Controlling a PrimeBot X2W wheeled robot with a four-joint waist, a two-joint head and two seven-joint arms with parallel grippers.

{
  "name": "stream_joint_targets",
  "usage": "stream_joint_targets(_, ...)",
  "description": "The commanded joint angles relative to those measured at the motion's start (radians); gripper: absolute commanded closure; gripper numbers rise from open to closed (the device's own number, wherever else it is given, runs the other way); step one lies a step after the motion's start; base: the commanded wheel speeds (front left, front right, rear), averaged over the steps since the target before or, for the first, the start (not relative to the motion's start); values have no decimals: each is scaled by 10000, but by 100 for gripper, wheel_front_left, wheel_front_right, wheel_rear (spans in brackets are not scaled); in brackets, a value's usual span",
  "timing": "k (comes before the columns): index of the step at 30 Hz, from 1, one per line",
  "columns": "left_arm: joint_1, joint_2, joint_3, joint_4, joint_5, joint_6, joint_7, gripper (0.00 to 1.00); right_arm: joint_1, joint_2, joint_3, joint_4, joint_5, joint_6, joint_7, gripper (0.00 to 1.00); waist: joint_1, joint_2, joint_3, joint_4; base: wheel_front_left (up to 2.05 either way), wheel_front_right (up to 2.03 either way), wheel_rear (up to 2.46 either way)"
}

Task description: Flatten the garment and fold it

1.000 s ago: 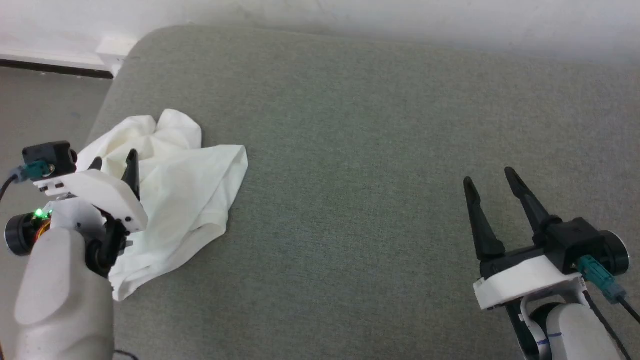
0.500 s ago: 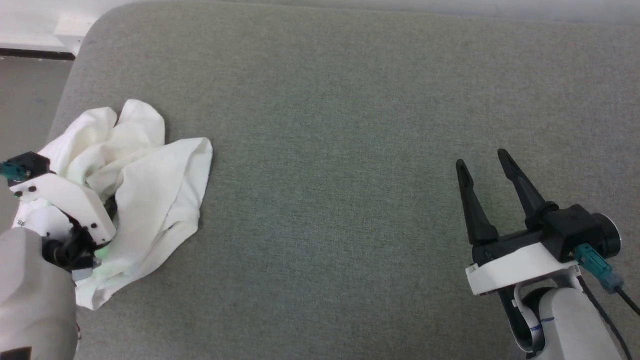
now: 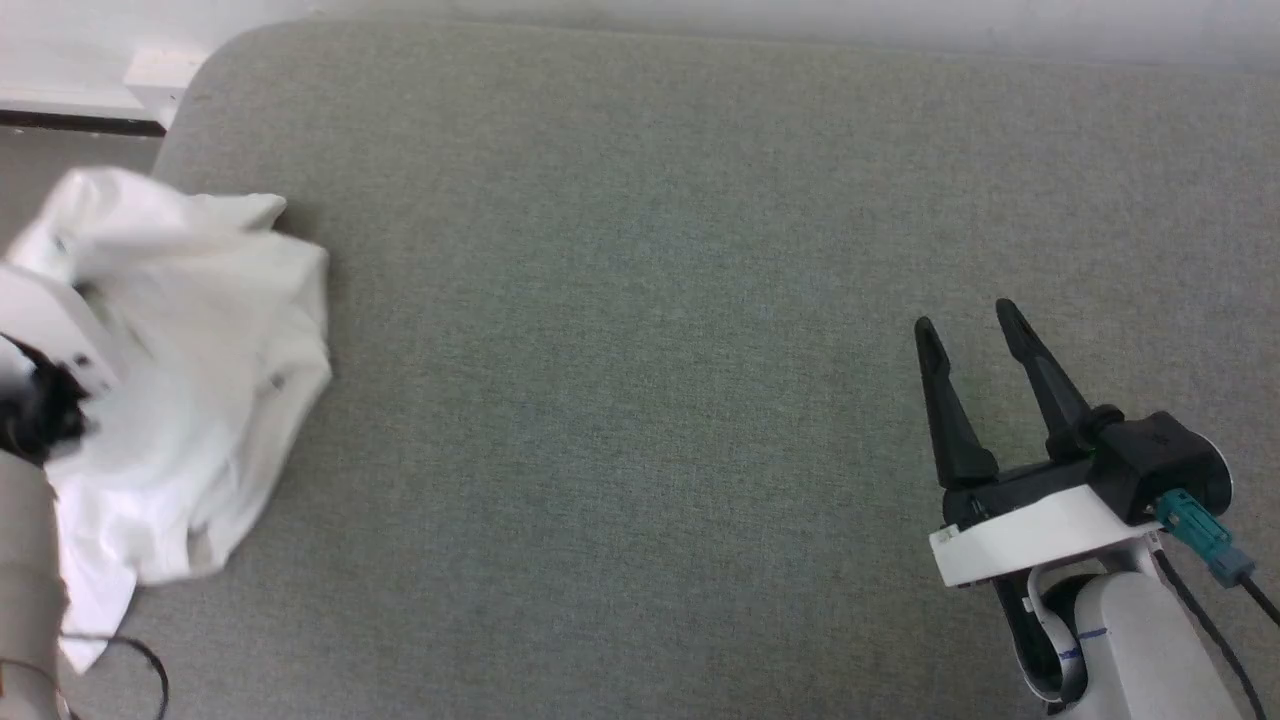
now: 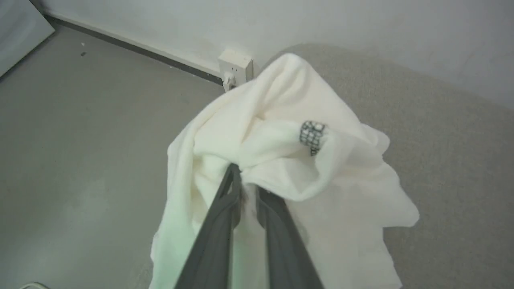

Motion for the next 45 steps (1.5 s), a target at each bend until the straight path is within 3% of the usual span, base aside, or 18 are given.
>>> stream_joint_targets(1,-598,240,48,-66,48,269,-675,100,-51,11,-42,58,136,-9,-122,0,-1,0,-268,127,0,0,0)
stream_joint_targets(10,-1750,559,-470,-950,866,654,-4423,100,233,13,-235,153,490,-9,-303,0,-1,0,-1090,29,0,0,0)
stream_joint_targets(14,-2025,357,-742,-1512,1100,593,-5250,100,457,13,-492,81,531,-9,-316,0,-1,0,-1446,-259,0,0,0)
stream_joint_targets(19,-1968,-214,-993,-2454,1108,428,-5494,100,683,13,-737,-85,538,-9,-323,0,-1,0,-1801,-967,0,0,0)
stream_joint_targets(34,568,-3599,-2212,-4912,-53,85,-5506,100,1405,13,-1109,-278,714,-9,-326,0,-1,0,-2310,-3537,0,0,0)
stream_joint_targets(38,1447,-3865,-2447,-5346,-316,189,-5459,100,1529,13,-1157,-259,767,-9,-326,0,-1,0,-2252,-3718,0,0,0)
stream_joint_targets(45,4752,-4030,-3013,-5156,-495,793,-5289,100,1718,13,-946,-99,805,-9,-317,0,-1,0,-2150,-3757,0,0,0)
